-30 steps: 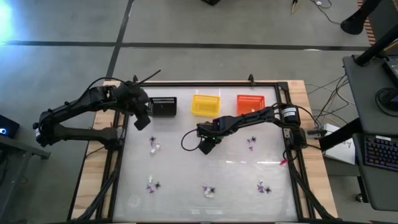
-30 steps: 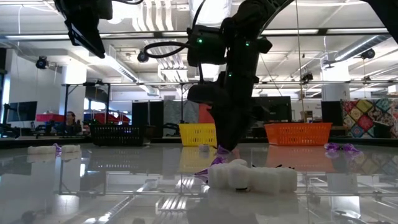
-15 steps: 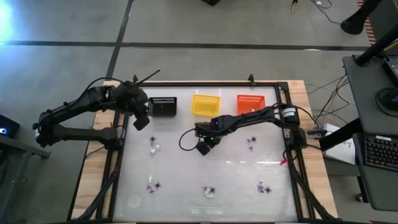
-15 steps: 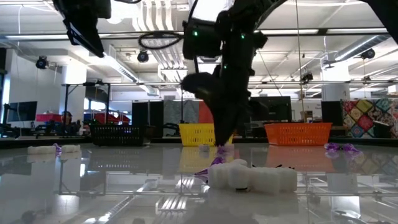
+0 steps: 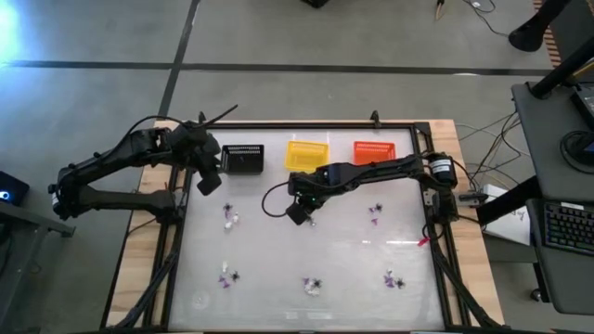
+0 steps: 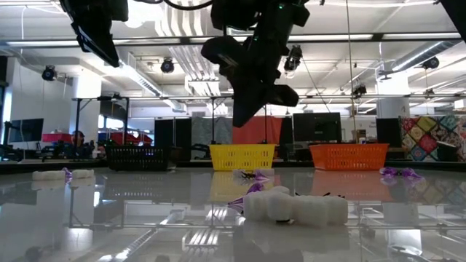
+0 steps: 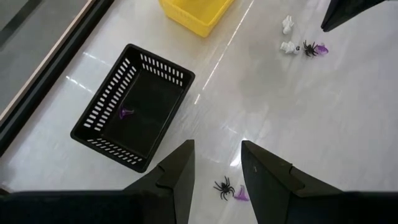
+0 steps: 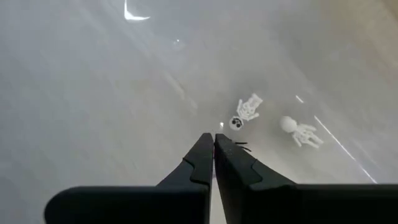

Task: Sort Halloween decoration
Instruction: Put the black spider toy into the yellow bin

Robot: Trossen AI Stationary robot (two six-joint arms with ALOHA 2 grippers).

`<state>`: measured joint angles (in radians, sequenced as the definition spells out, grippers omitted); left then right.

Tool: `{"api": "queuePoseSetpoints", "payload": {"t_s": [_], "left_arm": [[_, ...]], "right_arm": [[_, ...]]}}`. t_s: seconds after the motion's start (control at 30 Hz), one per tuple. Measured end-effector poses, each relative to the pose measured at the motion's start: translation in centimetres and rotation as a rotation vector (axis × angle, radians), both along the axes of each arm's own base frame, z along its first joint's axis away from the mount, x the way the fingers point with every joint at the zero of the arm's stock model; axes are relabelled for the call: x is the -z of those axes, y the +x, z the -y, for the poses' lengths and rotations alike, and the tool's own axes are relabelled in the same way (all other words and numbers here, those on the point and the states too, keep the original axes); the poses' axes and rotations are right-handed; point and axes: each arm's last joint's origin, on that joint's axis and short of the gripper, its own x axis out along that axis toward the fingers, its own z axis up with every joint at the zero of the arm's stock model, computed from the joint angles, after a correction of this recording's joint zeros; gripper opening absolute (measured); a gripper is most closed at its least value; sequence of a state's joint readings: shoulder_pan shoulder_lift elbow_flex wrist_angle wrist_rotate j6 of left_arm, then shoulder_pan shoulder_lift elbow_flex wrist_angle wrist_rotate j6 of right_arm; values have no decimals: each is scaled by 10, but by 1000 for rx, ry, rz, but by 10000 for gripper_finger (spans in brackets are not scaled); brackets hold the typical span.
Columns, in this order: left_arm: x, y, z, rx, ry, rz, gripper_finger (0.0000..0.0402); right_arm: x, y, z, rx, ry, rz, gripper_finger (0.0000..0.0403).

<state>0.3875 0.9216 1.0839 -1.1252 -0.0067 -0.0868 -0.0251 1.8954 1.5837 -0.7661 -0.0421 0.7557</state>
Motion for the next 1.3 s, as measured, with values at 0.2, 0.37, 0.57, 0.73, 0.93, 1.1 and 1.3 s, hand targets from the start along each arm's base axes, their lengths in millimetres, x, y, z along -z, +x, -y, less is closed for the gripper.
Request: {"api": "queuePoseSetpoints", "payload": {"t_s": [0.2,0.37,0.57,0.73,0.93,1.1,1.3], "left_arm": [[0,0,0,0,0,0,114],[0,-1,0,0,-1,-3,114],[0,-1,1,0,-1,-2,114],[0,-1,1,0,-1,-3,114],[0,-1,1,0,-1,-3,114],[0,-1,1,0,-1,-2,114],[0,-2,1,0,-1,-1,114]], "right_arm": [[6,0,-6,-39,-1,-30,15],[13,2,-14,-82,-8,-45,47],[22,4,-13,-68,-32,-68,106],[32,6,-13,-24,-21,-94,134],[51,9,-15,-5,-4,-146,148],[63,9,-15,2,-3,-191,155],[79,12,-13,8,-6,-224,160]]}}
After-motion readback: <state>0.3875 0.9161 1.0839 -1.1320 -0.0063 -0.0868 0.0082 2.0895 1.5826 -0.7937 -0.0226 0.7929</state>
